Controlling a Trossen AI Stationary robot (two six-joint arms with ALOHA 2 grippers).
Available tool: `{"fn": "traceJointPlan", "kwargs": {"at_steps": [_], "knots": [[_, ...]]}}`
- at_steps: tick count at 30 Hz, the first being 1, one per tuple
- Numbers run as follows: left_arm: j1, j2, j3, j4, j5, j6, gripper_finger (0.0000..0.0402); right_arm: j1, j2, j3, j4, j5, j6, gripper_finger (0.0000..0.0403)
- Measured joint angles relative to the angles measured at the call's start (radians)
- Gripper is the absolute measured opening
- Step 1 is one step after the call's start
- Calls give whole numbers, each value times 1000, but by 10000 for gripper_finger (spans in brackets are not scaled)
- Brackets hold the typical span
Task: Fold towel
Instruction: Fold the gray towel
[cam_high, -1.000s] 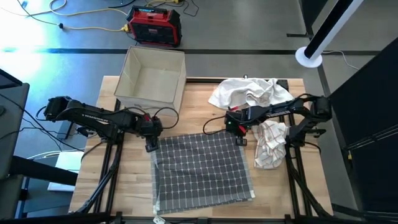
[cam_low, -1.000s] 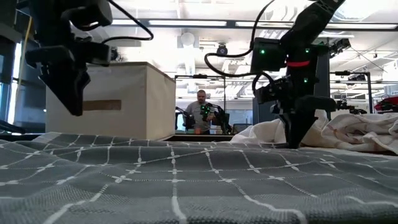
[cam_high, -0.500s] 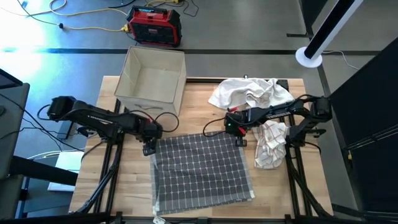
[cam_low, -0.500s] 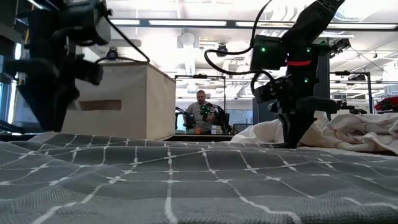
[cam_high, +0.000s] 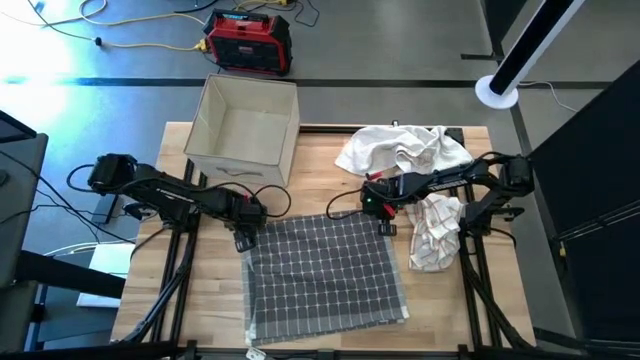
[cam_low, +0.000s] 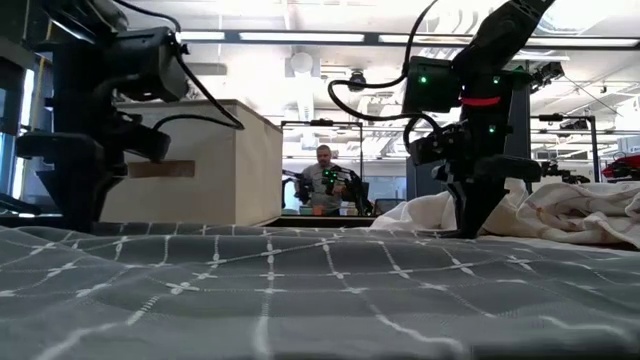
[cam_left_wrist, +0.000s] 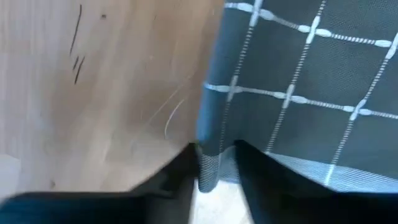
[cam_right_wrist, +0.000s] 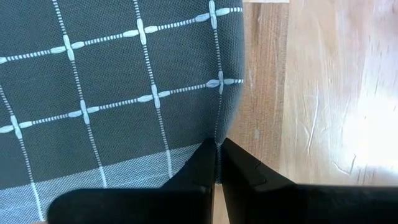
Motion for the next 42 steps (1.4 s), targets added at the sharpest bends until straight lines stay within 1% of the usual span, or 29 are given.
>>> {"fn": "traceJointPlan", "kwargs": {"at_steps": [1,2,6,10,12,15,19,21,23,25,29,31,34,37,42], "knots": [[0,4,0,0,0,-13,29,0,0,0,0,-1,3,0],[0,4,0,-1,-1,-33,17,0,-6,0,-1,-2,11,0],[0,-12,13,-44,-28,-98,13,1,-53,-6,-19,-14,18,0],[29,-19,78,-178,-80,-97,4,-14,-154,-4,-39,7,11,0],[50,-18,116,-231,-125,-97,5,-22,-207,-4,-58,36,-1,0],[86,-19,188,-309,-213,-96,4,-29,-296,-4,-72,132,-5,0],[123,-19,283,-349,-303,-76,3,-33,-420,-4,-87,225,1,0],[136,-19,326,-374,-339,-36,3,-32,-476,-4,-106,248,8,0],[144,-19,355,-394,-349,-7,3,-28,-529,-3,-134,228,15,0],[139,-19,371,-397,-328,8,3,-11,-571,-3,-160,172,42,0],[73,-19,374,-374,-217,-7,3,70,-612,-3,-214,33,109,0],[16,-19,367,-375,-205,-38,3,130,-612,-6,-240,-9,144,0],[-71,-18,347,-356,-203,-116,3,226,-612,-39,-243,-32,201,0],[-167,-19,319,-252,-179,-147,3,309,-612,-92,-225,-39,261,0],[-307,-19,275,0,-150,-205,2,407,-610,-154,-203,-73,330,0]]}}
